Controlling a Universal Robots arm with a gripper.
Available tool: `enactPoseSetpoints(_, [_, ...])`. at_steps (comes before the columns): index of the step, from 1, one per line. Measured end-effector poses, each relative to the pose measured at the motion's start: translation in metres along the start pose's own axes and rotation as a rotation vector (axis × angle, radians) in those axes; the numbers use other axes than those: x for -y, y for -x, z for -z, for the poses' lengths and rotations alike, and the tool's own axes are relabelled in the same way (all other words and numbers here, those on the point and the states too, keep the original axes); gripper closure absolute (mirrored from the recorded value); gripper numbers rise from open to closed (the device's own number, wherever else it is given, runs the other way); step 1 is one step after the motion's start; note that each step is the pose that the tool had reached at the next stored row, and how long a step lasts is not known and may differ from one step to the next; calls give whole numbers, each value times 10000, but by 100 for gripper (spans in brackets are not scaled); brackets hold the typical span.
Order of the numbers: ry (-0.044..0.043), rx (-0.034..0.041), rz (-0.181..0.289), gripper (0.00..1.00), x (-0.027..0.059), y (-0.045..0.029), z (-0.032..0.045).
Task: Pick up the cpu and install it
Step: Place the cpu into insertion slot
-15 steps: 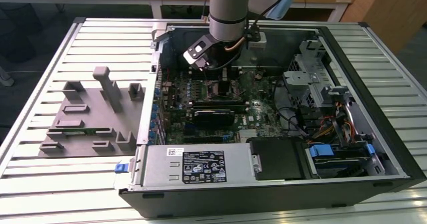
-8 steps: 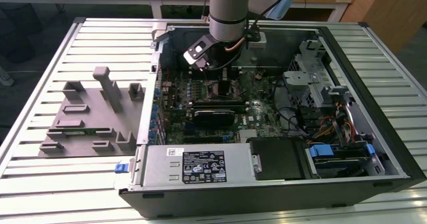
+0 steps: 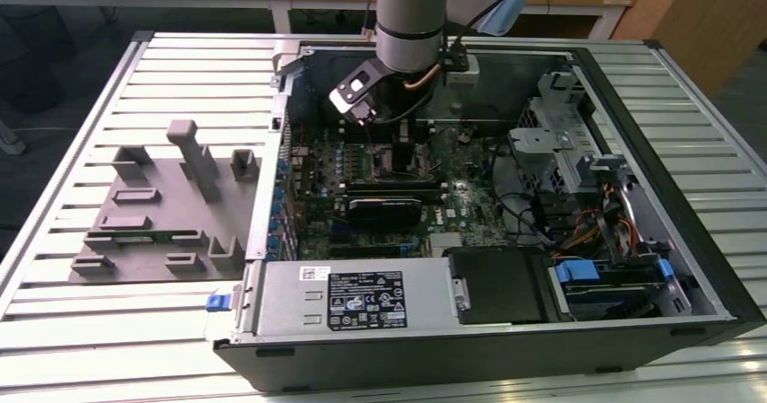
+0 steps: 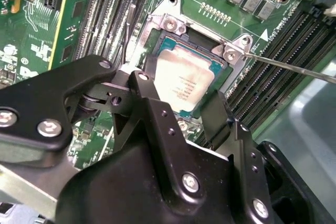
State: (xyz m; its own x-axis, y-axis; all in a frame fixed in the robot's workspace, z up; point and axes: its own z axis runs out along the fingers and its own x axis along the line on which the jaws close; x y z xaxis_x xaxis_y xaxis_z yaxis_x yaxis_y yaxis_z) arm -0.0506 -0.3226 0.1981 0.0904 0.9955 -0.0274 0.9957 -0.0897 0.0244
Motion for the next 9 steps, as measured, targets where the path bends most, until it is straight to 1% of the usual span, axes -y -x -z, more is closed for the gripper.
enactPoseSetpoints(3, [0,0,0,39,-1,1,34])
enactPoseSetpoints(9, [0,-1,0,39,-1,1,34])
